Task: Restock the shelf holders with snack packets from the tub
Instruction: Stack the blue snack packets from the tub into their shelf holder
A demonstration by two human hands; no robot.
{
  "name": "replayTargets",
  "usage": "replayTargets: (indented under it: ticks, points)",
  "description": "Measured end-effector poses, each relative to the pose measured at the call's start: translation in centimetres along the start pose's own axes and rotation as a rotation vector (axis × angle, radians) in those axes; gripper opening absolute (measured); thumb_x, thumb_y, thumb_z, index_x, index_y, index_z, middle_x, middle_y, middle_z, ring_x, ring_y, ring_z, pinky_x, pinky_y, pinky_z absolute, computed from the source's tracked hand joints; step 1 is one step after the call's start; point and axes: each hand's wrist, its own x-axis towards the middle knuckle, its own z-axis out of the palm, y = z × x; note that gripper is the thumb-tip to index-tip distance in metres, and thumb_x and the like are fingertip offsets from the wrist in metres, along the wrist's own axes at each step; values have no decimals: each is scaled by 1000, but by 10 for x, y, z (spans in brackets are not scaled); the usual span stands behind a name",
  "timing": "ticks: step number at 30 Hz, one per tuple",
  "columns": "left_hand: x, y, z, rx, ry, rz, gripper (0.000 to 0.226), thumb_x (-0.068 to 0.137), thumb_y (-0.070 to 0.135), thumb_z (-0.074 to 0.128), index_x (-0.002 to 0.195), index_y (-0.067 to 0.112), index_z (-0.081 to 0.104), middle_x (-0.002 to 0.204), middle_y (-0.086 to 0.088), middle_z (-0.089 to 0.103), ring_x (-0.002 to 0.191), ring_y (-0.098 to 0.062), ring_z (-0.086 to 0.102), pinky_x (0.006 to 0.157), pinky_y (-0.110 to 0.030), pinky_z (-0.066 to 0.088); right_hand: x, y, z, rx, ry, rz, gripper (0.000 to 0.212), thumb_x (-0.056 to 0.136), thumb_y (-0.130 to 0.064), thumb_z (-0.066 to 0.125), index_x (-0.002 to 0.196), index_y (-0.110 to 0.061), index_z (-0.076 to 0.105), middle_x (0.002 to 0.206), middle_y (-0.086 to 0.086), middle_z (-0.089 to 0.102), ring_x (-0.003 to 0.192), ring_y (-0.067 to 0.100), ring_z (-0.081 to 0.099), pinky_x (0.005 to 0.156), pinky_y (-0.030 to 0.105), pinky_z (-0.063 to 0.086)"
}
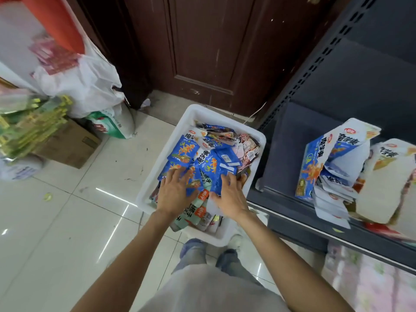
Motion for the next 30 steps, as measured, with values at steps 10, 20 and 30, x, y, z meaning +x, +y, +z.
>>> replayTargets:
  ticks: [10, 20, 30]
  points:
    - [-14, -11, 8, 137, -3, 195, 42, 95, 47, 45, 135, 35, 48, 145, 5, 41, 133, -23, 33, 104, -39, 29, 3, -16, 12, -62, -19, -59, 94, 84, -36, 69, 153, -23, 6, 159, 2, -10, 143, 39, 0, 114, 45, 22]
    - [2, 20, 14, 47, -34, 237, 41, 93, 41, 47, 131, 25, 52, 141, 3, 48, 135, -17, 34, 109, -37, 20, -15, 0, -31, 993, 173, 323, 21, 89, -9, 53, 105, -21, 55, 106, 2, 62, 89, 16, 59, 75, 31, 46]
    - [2, 20, 10, -36, -24, -216, 84, 84, 61, 54, 146, 12, 24, 149, -10, 24, 135, -29, 26, 109, -41, 32, -37, 25, -31, 1252, 244, 345, 22, 89, -8, 64, 109, -17, 63, 89, -2, 68, 71, 9, 65, 51, 18, 47]
